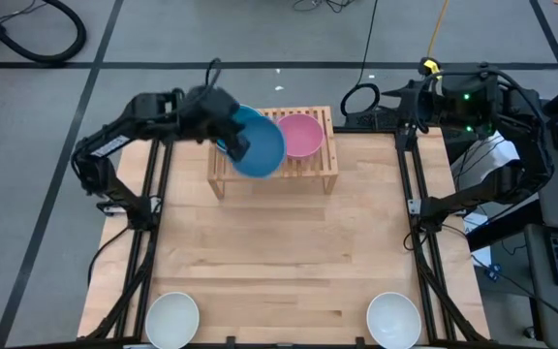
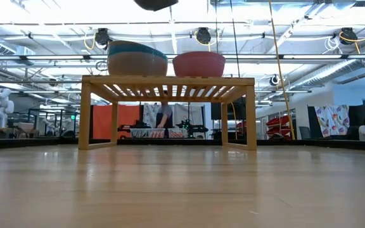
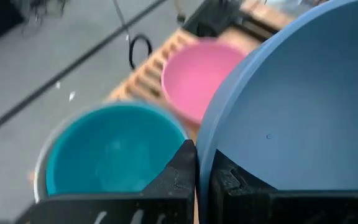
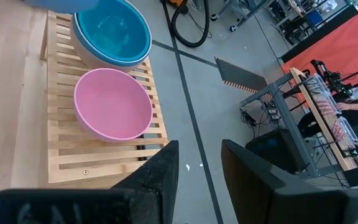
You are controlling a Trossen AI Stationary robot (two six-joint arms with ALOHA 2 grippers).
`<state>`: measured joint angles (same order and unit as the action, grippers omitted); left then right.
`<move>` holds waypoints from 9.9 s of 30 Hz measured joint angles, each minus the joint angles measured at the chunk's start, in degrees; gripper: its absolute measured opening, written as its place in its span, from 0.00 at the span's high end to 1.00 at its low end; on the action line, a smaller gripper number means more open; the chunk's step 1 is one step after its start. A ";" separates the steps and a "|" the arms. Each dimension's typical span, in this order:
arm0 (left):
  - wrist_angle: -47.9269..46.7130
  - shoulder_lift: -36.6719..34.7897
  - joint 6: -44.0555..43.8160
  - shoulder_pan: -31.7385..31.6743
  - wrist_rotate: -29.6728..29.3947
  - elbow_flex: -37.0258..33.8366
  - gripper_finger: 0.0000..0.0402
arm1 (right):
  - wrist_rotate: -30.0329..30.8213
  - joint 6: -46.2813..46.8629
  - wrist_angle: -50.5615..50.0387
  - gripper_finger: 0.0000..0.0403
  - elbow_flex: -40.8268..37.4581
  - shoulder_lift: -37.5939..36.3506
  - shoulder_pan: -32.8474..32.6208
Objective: Place and stack bowls onto a shelf
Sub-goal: Stack the blue bowl on top of the pink bowl on the shelf, then stack the left white bowl on top of the blue bowl on the shelf
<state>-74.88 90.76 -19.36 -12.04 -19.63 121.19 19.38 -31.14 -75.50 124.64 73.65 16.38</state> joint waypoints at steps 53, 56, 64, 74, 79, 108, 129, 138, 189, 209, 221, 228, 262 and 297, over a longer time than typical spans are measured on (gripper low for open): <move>21.11 18.84 23.95 -18.71 23.91 -0.02 0.89 | 0.07 4.96 0.24 0.71 -0.02 0.00 0.02; 21.19 18.84 23.96 -18.25 23.93 -0.02 0.89 | 0.07 4.92 0.24 0.71 -0.01 0.00 0.02; 24.26 18.69 21.55 -17.02 22.40 -0.02 0.89 | 0.07 4.94 0.24 0.71 -0.02 0.00 0.02; 22.24 17.05 21.81 -16.28 22.14 -0.02 0.88 | 0.05 4.70 0.25 0.71 -0.02 0.00 0.02; 21.50 17.07 21.40 -16.43 22.01 -0.02 0.88 | 0.07 4.57 0.24 0.71 -0.02 0.00 0.02; 21.03 17.55 26.71 -14.05 22.60 -0.04 0.95 | 0.04 4.52 0.24 0.71 -0.02 0.00 0.02; 22.00 17.48 26.58 -14.02 20.82 -0.04 0.78 | 0.04 4.43 0.31 0.71 -0.02 0.02 0.02; 21.48 12.36 23.73 -13.21 21.12 0.18 0.78 | -1.18 5.52 1.60 0.71 -0.02 0.97 0.02; -10.27 -11.71 -30.05 43.98 27.23 -38.91 0.78 | -11.94 7.50 -0.61 0.71 -25.70 -8.31 -7.54; 21.34 -8.85 -50.26 61.46 26.30 -62.05 0.78 | -11.93 6.24 -0.59 0.71 -25.70 -10.34 -7.54; 21.88 -8.61 -47.71 63.32 26.11 -67.52 0.78 | -11.93 6.39 1.00 0.71 -25.68 -10.34 -7.54; 22.82 -8.61 -47.09 63.31 26.10 -67.67 0.78 | -11.93 6.27 1.16 0.71 -25.68 -10.34 -7.54; 37.81 -9.07 -69.90 51.99 28.08 -70.62 0.99 | -11.52 4.86 1.62 0.71 -25.66 -10.34 -7.50; -9.57 10.32 9.34 -7.38 12.15 13.90 0.99 | -5.68 6.77 1.55 0.71 -25.66 -13.64 -7.48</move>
<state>-84.45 101.08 -10.02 -19.42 -7.48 135.09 13.69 -24.37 -73.96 98.98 60.01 8.91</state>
